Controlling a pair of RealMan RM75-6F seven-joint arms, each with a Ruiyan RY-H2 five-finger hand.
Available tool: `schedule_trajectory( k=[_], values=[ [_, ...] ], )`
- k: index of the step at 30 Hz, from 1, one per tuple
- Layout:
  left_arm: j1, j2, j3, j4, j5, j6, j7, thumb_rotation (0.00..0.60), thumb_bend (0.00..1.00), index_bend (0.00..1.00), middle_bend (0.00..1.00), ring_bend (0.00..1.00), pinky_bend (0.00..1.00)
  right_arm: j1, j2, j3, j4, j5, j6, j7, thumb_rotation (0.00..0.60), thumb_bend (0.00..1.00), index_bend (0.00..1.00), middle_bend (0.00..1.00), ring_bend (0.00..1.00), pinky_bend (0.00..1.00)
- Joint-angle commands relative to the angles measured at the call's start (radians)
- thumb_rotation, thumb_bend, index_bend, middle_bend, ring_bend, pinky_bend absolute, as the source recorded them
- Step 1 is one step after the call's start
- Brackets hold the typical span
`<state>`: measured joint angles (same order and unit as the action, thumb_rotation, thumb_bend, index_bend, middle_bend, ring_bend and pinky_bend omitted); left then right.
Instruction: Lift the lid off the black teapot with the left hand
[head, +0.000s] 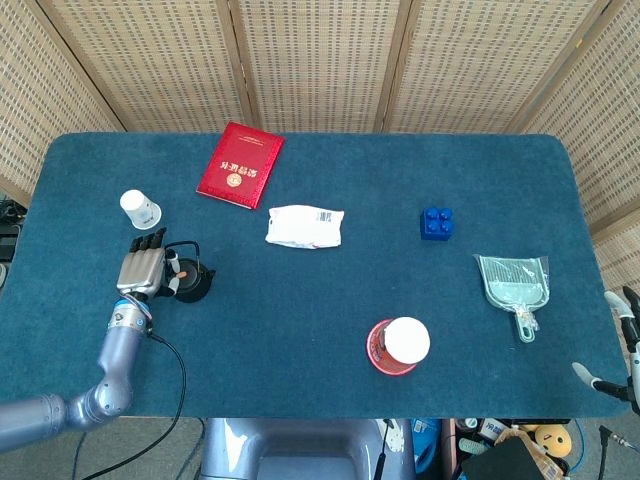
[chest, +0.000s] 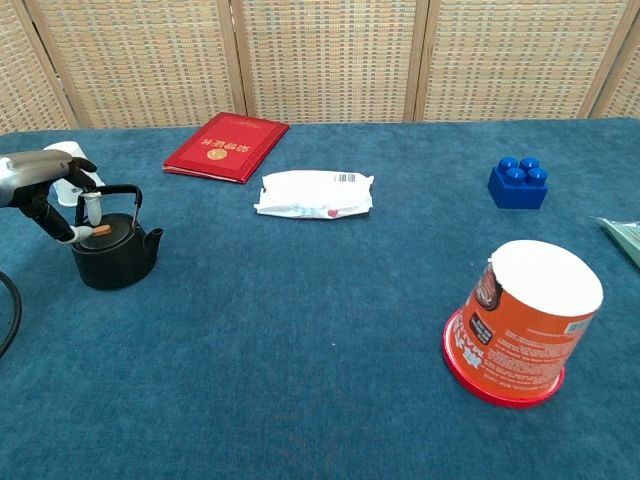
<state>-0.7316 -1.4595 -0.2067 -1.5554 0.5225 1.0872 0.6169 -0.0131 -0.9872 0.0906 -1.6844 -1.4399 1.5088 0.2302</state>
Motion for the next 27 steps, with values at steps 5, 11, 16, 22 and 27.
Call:
schedule_trajectory(
  k=[5, 11, 16, 22, 27],
  values=[
    [-0.007, -0.011, -0.001, 0.014, -0.007, -0.001, 0.002, 0.6, 0.41, 0.51, 0.0, 0.0, 0.0, 0.0, 0.001, -0.001, 0.0, -0.001, 0.0, 0.002, 0.6, 0.0, 0.0, 0.0, 0.0, 0.0],
    [-0.014, -0.019, 0.001, 0.018, -0.015, -0.004, 0.008, 0.6, 0.41, 0.51, 0.0, 0.0, 0.0, 0.0, 0.001, -0.001, 0.001, -0.001, -0.001, 0.005, 0.6, 0.0, 0.0, 0.0, 0.0, 0.0],
    [-0.017, -0.019, 0.001, 0.014, -0.017, -0.003, 0.009, 0.6, 0.41, 0.51, 0.0, 0.0, 0.0, 0.0, 0.002, -0.002, 0.001, -0.004, 0.0, 0.006, 0.6, 0.0, 0.0, 0.0, 0.0, 0.0],
    [-0.02, -0.021, -0.009, 0.008, -0.025, -0.004, -0.001, 0.6, 0.41, 0.51, 0.0, 0.0, 0.0, 0.0, 0.002, -0.003, 0.002, -0.003, -0.001, 0.008, 0.6, 0.0, 0.0, 0.0, 0.0, 0.0],
    [-0.025, -0.018, -0.009, 0.0, -0.036, 0.002, 0.011, 0.6, 0.41, 0.51, 0.0, 0.0, 0.0, 0.001, 0.003, -0.003, 0.002, -0.003, -0.002, 0.009, 0.6, 0.0, 0.0, 0.0, 0.0, 0.0]
  ],
)
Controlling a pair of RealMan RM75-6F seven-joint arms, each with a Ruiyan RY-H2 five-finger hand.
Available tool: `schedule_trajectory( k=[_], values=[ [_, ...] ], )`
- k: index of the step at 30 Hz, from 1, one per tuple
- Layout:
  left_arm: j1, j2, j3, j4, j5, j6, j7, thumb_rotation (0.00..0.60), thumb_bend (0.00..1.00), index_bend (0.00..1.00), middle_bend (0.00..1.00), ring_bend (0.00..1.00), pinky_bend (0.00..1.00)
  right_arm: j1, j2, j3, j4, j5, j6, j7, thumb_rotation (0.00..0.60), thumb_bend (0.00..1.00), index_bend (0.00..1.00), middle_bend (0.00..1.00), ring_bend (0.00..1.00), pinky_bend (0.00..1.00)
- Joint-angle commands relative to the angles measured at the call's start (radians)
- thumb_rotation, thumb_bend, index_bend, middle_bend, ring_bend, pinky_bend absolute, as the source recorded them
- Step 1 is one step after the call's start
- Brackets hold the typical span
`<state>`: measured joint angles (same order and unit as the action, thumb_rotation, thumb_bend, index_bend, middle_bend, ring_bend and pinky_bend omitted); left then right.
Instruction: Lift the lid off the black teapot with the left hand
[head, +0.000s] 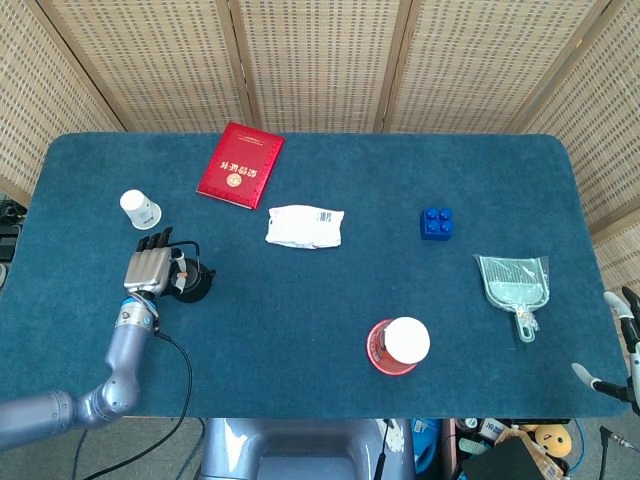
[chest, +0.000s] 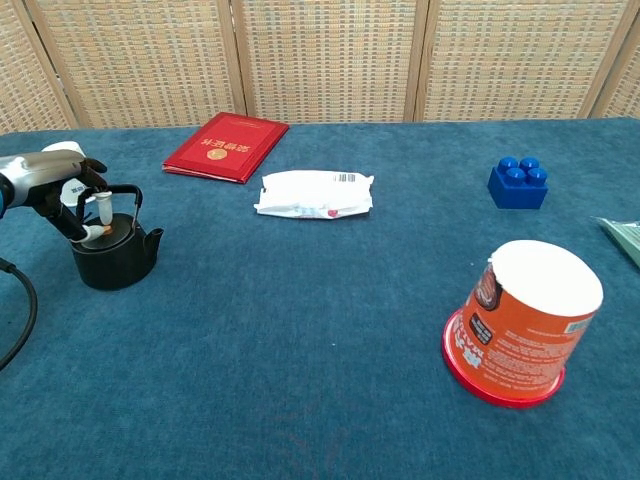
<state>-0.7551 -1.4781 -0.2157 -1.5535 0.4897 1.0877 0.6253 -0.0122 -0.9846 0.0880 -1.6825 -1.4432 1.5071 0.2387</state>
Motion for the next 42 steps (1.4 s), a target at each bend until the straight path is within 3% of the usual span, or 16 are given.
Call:
schedule_trajectory(
  k=[1, 18, 24, 35, 38, 42],
  values=[
    [-0.004, 0.0, -0.001, -0.001, -0.009, 0.001, 0.006, 0.6, 0.41, 0.51, 0.0, 0.0, 0.0, 0.0, 0.0, 0.0, 0.0, 0.0, -0.001, 0.0, 0.6, 0.0, 0.0, 0.0, 0.0, 0.0],
    [-0.012, -0.02, 0.013, 0.026, -0.006, -0.004, 0.012, 0.6, 0.41, 0.51, 0.0, 0.0, 0.0, 0.002, -0.001, -0.001, 0.0, 0.001, -0.004, -0.002, 0.6, 0.0, 0.0, 0.0, 0.0, 0.0],
    [-0.011, -0.022, 0.01, 0.026, 0.001, 0.004, 0.006, 0.6, 0.41, 0.57, 0.0, 0.0, 0.0, 0.003, -0.003, -0.001, 0.002, 0.001, -0.005, -0.002, 0.6, 0.0, 0.0, 0.0, 0.0, 0.0],
    [0.019, 0.058, -0.015, -0.089, 0.066, 0.055, -0.044, 0.6, 0.41, 0.58, 0.0, 0.0, 0.0, 0.002, -0.005, -0.005, -0.001, -0.007, -0.001, -0.008, 0.6, 0.0, 0.0, 0.0, 0.0, 0.0],
    [0.034, 0.103, -0.022, -0.15, 0.108, 0.061, -0.075, 0.6, 0.41, 0.58, 0.0, 0.0, 0.0, 0.001, -0.005, -0.006, -0.004, -0.011, 0.003, -0.011, 0.6, 0.0, 0.0, 0.0, 0.0, 0.0],
    [0.052, 0.156, 0.009, -0.211, 0.317, 0.014, -0.167, 0.6, 0.41, 0.58, 0.0, 0.0, 0.0, 0.001, -0.006, -0.008, -0.007, -0.013, 0.003, -0.021, 0.6, 0.0, 0.0, 0.0, 0.0, 0.0]
  ],
)
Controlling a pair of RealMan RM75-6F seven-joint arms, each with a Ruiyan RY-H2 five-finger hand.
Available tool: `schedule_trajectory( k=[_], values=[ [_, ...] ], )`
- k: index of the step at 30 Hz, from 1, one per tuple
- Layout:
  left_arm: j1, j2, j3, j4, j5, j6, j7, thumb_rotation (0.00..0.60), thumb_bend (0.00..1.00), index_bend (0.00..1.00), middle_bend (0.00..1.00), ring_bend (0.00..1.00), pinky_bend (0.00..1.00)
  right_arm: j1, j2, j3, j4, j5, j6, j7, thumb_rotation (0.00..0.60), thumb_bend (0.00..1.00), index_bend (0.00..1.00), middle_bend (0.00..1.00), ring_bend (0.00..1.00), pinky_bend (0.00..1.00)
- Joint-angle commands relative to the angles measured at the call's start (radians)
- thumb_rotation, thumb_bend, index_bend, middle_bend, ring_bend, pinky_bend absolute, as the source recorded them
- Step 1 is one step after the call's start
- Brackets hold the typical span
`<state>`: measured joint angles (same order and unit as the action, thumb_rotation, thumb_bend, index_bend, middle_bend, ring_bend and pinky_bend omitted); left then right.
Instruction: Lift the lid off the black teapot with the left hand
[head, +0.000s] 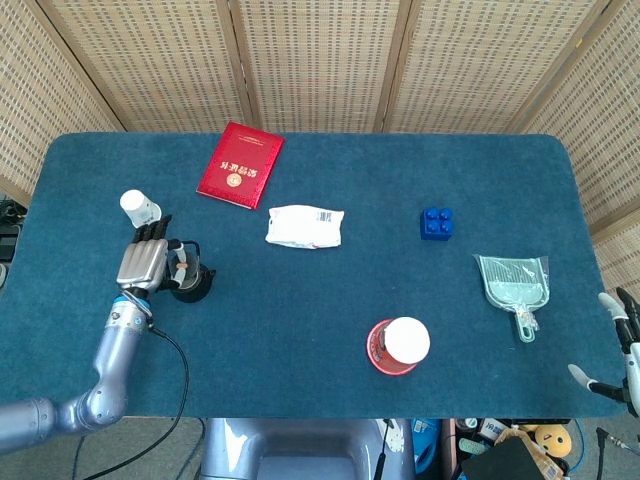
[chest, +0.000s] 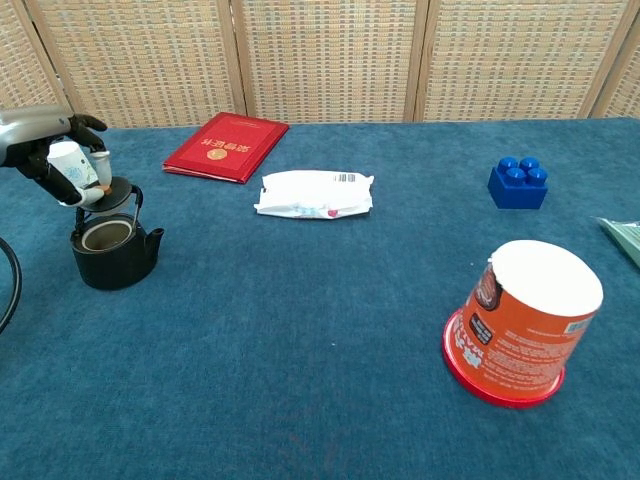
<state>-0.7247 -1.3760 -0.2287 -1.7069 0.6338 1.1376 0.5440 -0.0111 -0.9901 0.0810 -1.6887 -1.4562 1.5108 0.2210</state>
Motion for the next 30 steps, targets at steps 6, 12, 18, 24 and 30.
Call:
schedule_trajectory(
  k=[6, 12, 18, 24, 30],
  values=[
    [-0.024, -0.008, 0.058, 0.022, 0.313, -0.133, -0.119, 0.6, 0.41, 0.58, 0.0, 0.0, 0.0, 0.003, -0.004, -0.003, -0.002, -0.001, -0.005, -0.016, 0.6, 0.0, 0.0, 0.0, 0.0, 0.0],
    [-0.09, -0.09, 0.064, 0.113, 0.237, -0.204, -0.049, 0.6, 0.41, 0.58, 0.0, 0.0, 0.0, 0.005, -0.006, -0.001, 0.003, 0.009, -0.012, -0.012, 0.6, 0.0, 0.0, 0.0, 0.0, 0.0],
    [-0.125, -0.16, 0.07, 0.199, 0.128, -0.214, 0.016, 0.6, 0.41, 0.58, 0.0, 0.0, 0.0, 0.007, -0.005, 0.001, 0.008, 0.017, -0.02, -0.005, 0.6, 0.0, 0.0, 0.0, 0.0, 0.0],
    [-0.151, -0.2, 0.072, 0.256, 0.086, -0.243, 0.028, 0.6, 0.4, 0.51, 0.0, 0.0, 0.0, 0.01, -0.006, 0.002, 0.008, 0.023, -0.026, -0.009, 0.6, 0.0, 0.0, 0.0, 0.0, 0.0],
    [-0.161, -0.19, 0.07, 0.243, 0.064, -0.251, 0.029, 0.6, 0.21, 0.0, 0.0, 0.0, 0.0, 0.011, -0.006, 0.004, 0.01, 0.028, -0.029, -0.004, 0.6, 0.0, 0.0, 0.0, 0.0, 0.0]
  ],
)
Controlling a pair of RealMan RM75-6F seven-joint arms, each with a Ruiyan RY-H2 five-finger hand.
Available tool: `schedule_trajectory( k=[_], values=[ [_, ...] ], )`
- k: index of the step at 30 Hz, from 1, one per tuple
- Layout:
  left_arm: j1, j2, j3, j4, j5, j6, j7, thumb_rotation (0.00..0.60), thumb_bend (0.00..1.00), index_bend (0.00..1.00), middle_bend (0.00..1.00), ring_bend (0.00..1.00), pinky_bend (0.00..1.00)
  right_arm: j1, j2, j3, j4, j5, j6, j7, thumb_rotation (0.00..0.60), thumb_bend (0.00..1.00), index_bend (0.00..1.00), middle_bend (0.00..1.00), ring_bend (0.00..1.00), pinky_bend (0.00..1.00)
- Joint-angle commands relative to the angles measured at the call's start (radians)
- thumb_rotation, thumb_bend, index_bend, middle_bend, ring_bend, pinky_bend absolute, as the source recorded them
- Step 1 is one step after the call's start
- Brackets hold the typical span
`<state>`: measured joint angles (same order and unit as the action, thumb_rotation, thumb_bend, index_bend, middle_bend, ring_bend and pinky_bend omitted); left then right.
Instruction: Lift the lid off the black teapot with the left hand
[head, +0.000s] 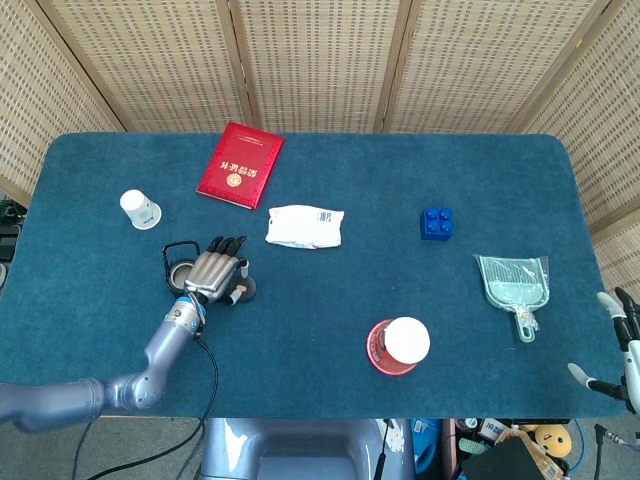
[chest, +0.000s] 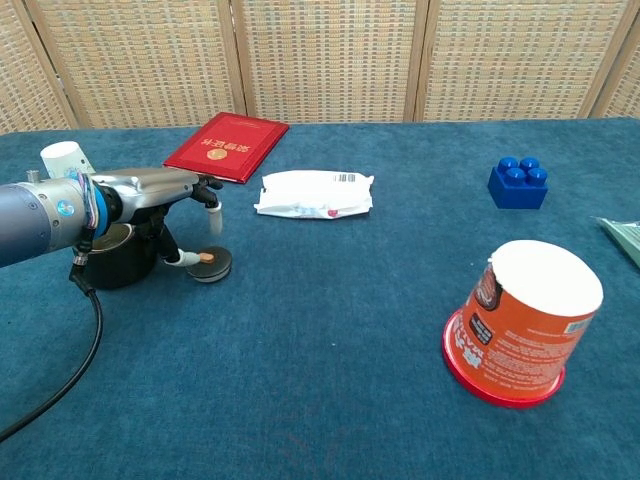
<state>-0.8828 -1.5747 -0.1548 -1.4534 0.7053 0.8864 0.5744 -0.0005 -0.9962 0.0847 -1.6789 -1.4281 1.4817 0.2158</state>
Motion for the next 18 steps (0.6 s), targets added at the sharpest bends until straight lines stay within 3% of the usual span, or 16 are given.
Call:
schedule_trajectory(
  k=[1, 4, 10, 15, 18],
  values=[
    [-0.003, 0.015, -0.007, -0.019, -0.006, 0.007, -0.004, 0.6, 0.21, 0.0, 0.0, 0.0, 0.0, 0.0, 0.0, 0.0, 0.001, -0.001, 0.0, 0.001, 0.6, 0.0, 0.0, 0.0, 0.0, 0.0],
    [0.011, 0.059, -0.026, -0.079, 0.021, 0.048, -0.03, 0.6, 0.21, 0.0, 0.0, 0.0, 0.0, -0.001, 0.001, -0.002, 0.0, -0.007, 0.003, 0.001, 0.6, 0.0, 0.0, 0.0, 0.0, 0.0],
    [0.108, 0.218, -0.056, -0.256, 0.198, 0.209, -0.147, 0.6, 0.21, 0.0, 0.0, 0.0, 0.0, -0.004, 0.0, -0.01, -0.01, -0.028, 0.015, -0.01, 0.6, 0.0, 0.0, 0.0, 0.0, 0.0],
    [0.222, 0.341, -0.018, -0.35, 0.333, 0.326, -0.244, 0.6, 0.21, 0.0, 0.0, 0.0, 0.0, -0.009, 0.0, -0.012, -0.014, -0.038, 0.03, -0.015, 0.6, 0.0, 0.0, 0.0, 0.0, 0.0],
    [0.34, 0.417, 0.046, -0.388, 0.421, 0.432, -0.321, 0.6, 0.21, 0.0, 0.0, 0.0, 0.0, -0.012, 0.0, -0.011, -0.015, -0.036, 0.035, -0.02, 0.6, 0.0, 0.0, 0.0, 0.0, 0.0]
  ],
)
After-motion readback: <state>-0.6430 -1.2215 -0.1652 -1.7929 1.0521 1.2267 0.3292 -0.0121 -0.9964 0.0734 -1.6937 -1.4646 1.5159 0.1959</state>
